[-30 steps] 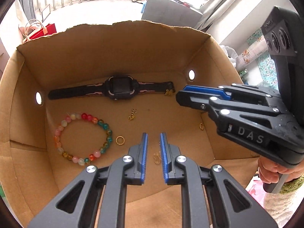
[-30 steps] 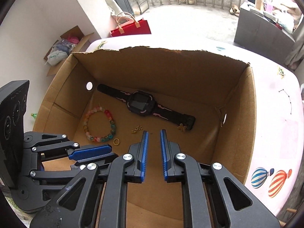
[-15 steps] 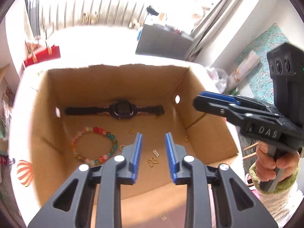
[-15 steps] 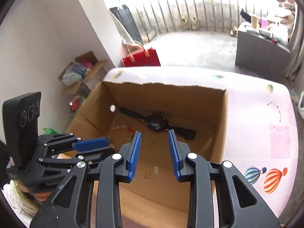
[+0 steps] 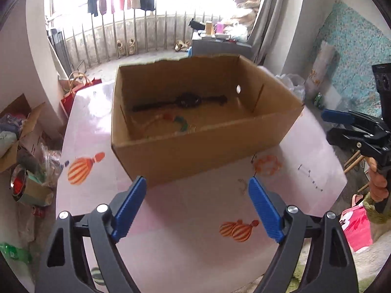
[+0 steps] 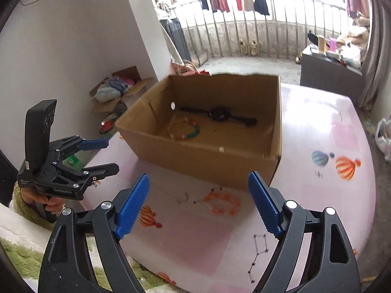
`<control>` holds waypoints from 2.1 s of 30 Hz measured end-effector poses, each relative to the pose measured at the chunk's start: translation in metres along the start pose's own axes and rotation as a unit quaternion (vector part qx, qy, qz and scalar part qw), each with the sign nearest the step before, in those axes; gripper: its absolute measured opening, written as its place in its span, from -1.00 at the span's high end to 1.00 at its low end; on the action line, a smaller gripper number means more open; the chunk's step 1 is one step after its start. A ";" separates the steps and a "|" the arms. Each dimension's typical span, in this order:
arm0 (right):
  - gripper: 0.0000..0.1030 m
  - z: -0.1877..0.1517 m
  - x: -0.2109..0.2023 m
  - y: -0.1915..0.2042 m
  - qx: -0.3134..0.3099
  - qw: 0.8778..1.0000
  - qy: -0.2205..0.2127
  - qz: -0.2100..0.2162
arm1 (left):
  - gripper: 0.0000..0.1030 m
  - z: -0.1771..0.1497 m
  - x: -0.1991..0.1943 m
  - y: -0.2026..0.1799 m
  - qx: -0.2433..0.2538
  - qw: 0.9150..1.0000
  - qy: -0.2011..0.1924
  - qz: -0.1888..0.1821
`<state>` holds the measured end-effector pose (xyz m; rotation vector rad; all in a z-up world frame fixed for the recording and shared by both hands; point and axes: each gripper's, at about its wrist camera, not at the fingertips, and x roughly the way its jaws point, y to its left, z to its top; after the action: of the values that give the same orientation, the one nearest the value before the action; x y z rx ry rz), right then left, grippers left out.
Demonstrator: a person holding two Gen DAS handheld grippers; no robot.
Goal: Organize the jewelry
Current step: 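Move the right gripper to the orange bead bracelet while the left tool approaches the silver chain charm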
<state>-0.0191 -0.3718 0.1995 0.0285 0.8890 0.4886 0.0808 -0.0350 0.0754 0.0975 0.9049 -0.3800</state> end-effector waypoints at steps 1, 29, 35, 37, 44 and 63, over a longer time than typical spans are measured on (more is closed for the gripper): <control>-0.53 -0.009 0.009 -0.003 0.017 1.000 0.016 -0.012 | -0.62 -0.005 0.013 0.000 -0.011 1.000 0.021 0.007; -0.80 -0.053 0.096 -0.022 0.060 0.973 0.138 -0.178 | -0.90 -0.033 0.090 0.012 -0.101 0.981 0.115 0.116; -0.85 -0.056 0.101 -0.020 0.070 0.971 0.137 -0.185 | -0.90 -0.035 0.093 0.015 -0.098 0.982 0.114 0.113; -0.85 -0.058 0.103 -0.017 0.073 0.970 0.135 -0.189 | -0.90 -0.035 0.092 0.010 -0.096 0.982 0.114 0.115; -0.85 -0.062 0.103 -0.014 0.075 0.969 0.136 -0.190 | -0.90 -0.035 0.091 0.003 -0.096 0.982 0.113 0.116; -0.85 -0.061 0.103 -0.013 0.074 0.970 0.134 -0.190 | -0.90 -0.037 0.089 0.002 -0.094 0.983 0.108 0.113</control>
<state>-0.0050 -0.3506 0.0815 -0.0725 1.1657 0.0664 0.1036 -0.0499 -0.0175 0.0686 1.1270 -0.0715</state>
